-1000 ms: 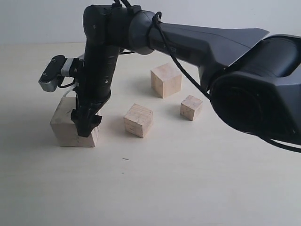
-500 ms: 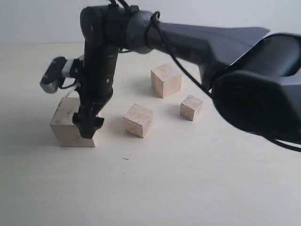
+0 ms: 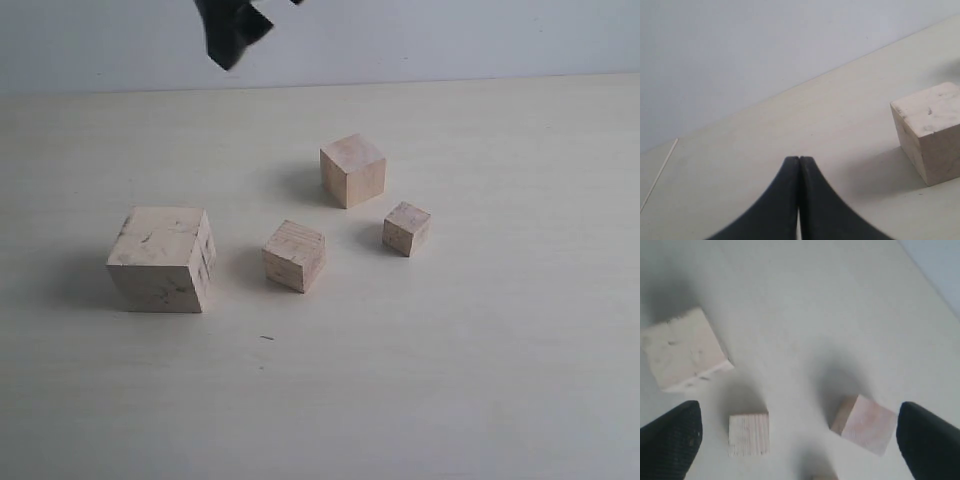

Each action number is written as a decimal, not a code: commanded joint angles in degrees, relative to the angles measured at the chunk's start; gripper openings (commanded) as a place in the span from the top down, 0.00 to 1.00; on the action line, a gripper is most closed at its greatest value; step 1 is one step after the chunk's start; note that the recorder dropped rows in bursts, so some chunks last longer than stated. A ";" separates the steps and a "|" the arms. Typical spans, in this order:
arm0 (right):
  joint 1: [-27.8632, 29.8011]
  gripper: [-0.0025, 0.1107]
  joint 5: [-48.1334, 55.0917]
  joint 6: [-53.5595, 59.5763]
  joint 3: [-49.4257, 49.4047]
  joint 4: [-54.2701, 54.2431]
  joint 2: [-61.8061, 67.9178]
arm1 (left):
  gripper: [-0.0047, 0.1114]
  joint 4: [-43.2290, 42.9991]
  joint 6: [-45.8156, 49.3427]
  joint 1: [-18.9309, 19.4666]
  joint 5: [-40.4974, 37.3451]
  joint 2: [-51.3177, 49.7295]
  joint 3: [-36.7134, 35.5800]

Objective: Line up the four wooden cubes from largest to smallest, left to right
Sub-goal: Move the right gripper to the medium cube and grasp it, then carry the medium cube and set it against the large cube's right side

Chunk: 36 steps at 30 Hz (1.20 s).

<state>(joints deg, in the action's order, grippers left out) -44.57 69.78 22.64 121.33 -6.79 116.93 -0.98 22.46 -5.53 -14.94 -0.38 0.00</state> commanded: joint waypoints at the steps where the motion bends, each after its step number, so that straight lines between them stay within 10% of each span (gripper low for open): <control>1: 0.99 0.05 0.18 -0.10 -9.72 5.24 0.50 | 0.96 0.31 -0.23 0.04 0.20 0.38 0.00; 28: 10.06 0.07 -31.72 -14.25 -20.42 8.92 16.46 | 0.96 0.31 -0.23 0.04 0.20 0.38 0.00; 30: 10.06 0.19 -32.13 -13.61 -20.42 8.92 16.56 | 0.96 0.31 -0.23 0.04 0.20 0.38 0.00; 36: 9.91 0.96 -30.68 -10.77 -20.42 8.71 10.45 | 0.96 0.31 -0.23 0.04 0.20 0.38 0.00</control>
<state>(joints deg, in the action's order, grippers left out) -34.59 39.33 10.46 100.77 1.44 132.17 -0.98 22.46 -5.53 -14.94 -0.38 0.00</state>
